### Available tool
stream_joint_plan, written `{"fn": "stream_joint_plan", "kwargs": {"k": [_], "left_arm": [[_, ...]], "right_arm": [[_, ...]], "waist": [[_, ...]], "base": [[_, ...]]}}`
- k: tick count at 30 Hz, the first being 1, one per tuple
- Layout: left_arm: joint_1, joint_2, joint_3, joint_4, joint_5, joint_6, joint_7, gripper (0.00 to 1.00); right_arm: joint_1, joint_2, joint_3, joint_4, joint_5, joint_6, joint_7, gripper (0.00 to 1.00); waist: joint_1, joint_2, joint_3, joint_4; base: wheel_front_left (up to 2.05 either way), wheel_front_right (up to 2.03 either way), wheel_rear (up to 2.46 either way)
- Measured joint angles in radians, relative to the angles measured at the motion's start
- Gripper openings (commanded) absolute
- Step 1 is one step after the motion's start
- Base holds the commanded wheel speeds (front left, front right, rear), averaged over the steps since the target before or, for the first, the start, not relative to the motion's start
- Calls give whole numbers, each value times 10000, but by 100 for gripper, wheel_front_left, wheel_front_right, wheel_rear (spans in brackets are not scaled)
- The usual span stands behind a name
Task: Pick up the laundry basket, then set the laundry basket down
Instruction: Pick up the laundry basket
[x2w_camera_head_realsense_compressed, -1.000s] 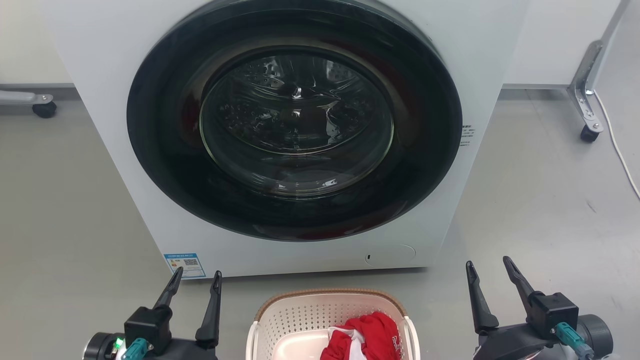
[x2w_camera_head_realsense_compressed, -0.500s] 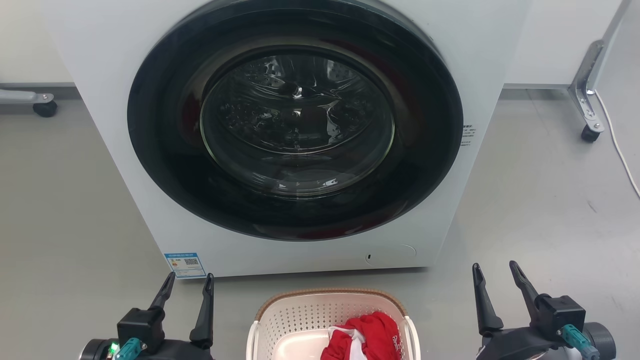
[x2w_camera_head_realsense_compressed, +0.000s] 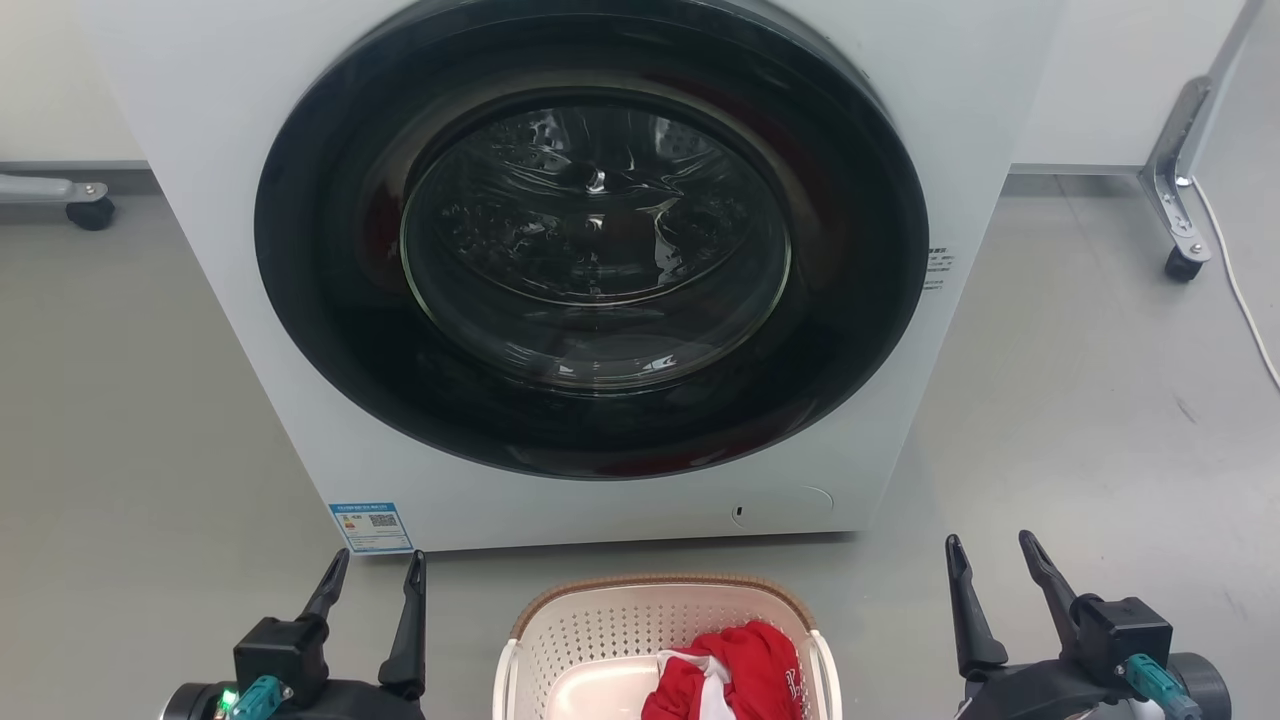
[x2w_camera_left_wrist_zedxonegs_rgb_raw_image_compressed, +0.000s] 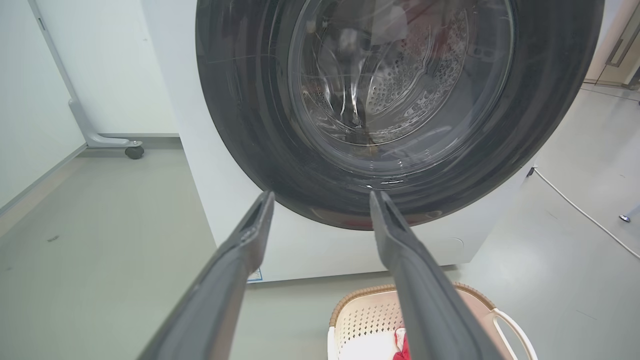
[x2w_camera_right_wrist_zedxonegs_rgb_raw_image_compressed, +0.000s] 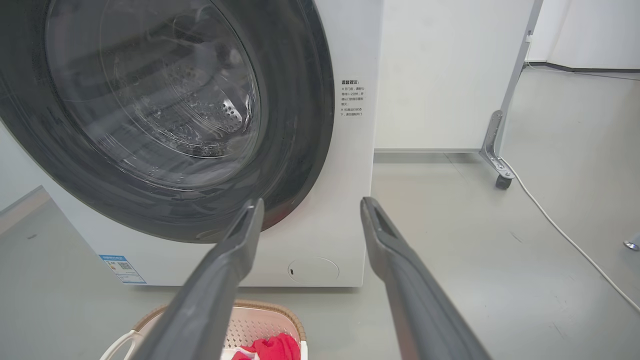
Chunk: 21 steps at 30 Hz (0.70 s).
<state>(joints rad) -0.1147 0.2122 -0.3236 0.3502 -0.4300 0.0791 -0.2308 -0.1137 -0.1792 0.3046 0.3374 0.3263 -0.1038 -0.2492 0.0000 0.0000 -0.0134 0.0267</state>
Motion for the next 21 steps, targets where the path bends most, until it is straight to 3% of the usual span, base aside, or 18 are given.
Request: {"fn": "stream_joint_plan", "kwargs": {"k": [21], "left_arm": [[-24,-23,119,-309,0,13,-13,100]], "right_arm": [[-42,77,-182,-416,-96,127,-2,100]], "waist": [[0,0,432,15]], "base": [[0,0,0]]}}
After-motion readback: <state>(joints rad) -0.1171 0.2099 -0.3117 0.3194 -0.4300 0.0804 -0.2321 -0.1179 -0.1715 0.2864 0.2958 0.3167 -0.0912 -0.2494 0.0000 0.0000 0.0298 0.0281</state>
